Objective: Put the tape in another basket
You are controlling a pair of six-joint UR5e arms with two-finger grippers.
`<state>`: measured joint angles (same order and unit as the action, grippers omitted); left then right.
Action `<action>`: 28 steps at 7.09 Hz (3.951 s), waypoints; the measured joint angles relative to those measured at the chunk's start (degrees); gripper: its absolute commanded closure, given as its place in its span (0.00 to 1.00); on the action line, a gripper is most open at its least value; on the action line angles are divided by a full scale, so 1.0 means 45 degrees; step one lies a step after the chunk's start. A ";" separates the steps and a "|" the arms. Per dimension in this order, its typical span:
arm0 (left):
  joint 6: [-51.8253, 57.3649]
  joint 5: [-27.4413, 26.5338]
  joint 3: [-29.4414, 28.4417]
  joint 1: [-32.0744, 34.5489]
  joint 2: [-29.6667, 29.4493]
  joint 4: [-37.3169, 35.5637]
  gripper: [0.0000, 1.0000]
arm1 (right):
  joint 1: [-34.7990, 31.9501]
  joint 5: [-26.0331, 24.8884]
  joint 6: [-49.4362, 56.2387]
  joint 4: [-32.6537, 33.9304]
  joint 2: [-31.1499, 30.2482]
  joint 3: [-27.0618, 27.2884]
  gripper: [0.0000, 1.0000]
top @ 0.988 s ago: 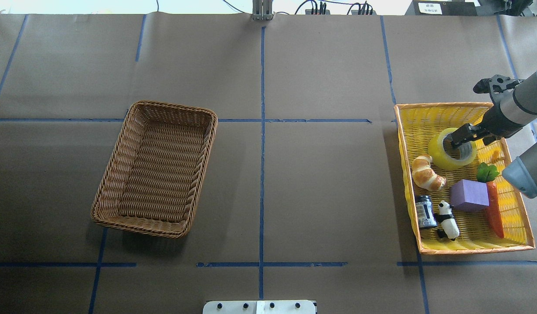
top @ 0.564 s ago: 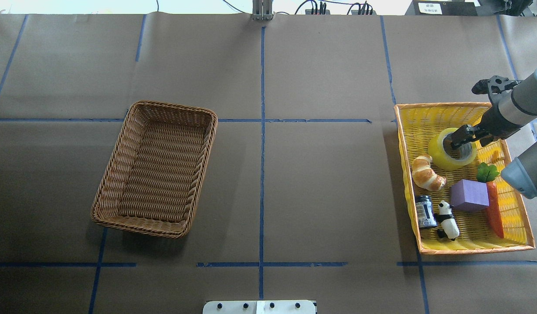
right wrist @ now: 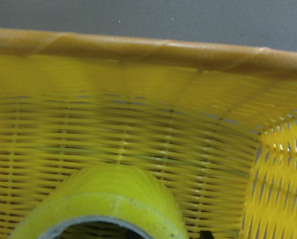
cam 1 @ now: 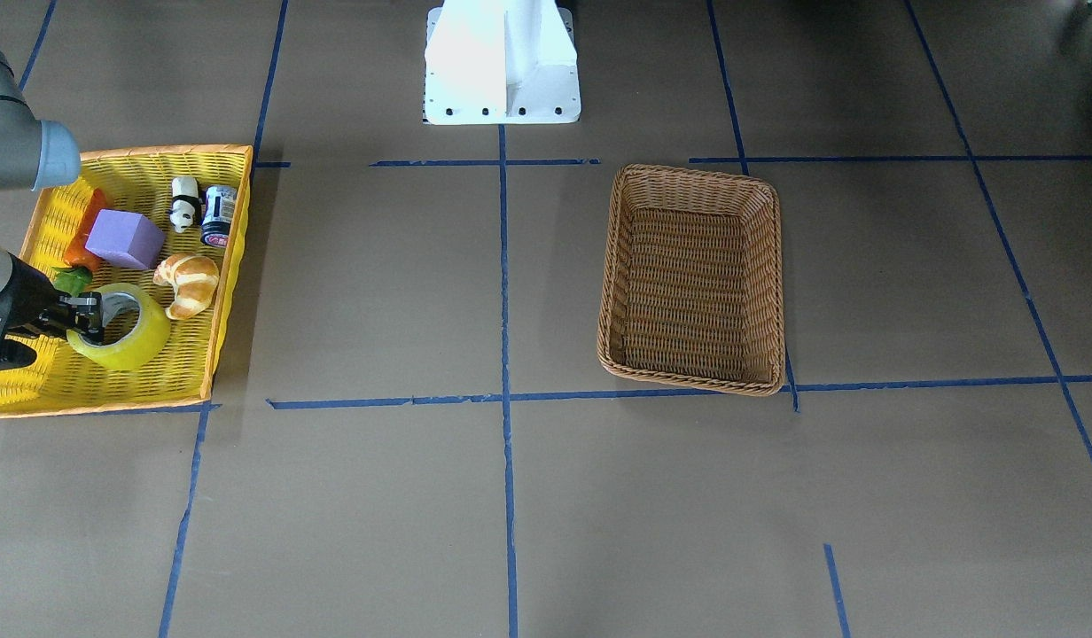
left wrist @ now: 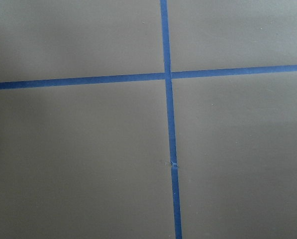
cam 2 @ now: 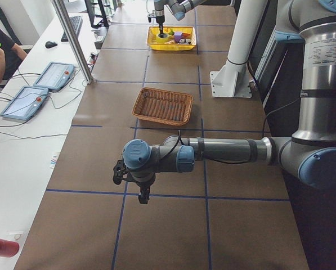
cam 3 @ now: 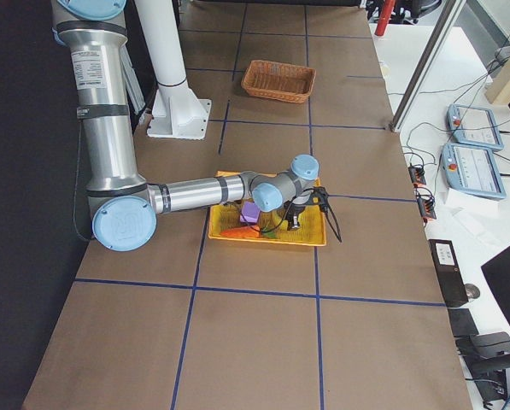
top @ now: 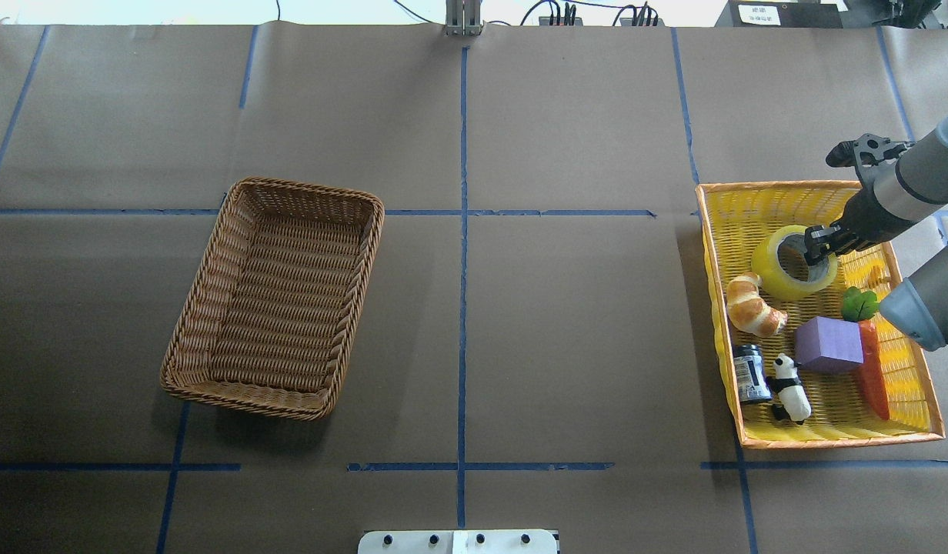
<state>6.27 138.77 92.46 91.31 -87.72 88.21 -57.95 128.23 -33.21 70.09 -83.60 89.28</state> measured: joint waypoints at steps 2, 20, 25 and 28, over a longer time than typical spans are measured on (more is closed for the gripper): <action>-0.0006 0.0007 0.0040 0.0001 0.0001 -0.0040 0.00 | -0.0120 0.0063 0.0011 -0.0004 0.0014 0.0203 1.00; -1.7091 0.1833 0.2407 -0.5389 -0.0782 1.2234 0.00 | 0.1517 0.0680 -1.5540 -0.9150 0.2531 0.3122 0.99; -2.7809 -0.0765 0.2538 -0.7961 -0.2263 1.9029 0.00 | 0.3933 -0.2019 -1.8527 -1.3507 0.2199 0.3180 0.98; -3.1318 -0.3351 0.3035 -0.9959 -0.3446 2.0501 0.00 | 0.5933 -0.3156 -1.8904 -1.5036 0.2377 0.3190 0.98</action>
<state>-134.66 123.69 106.12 46.50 -103.22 180.47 -31.25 114.03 -118.28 2.43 -72.90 103.63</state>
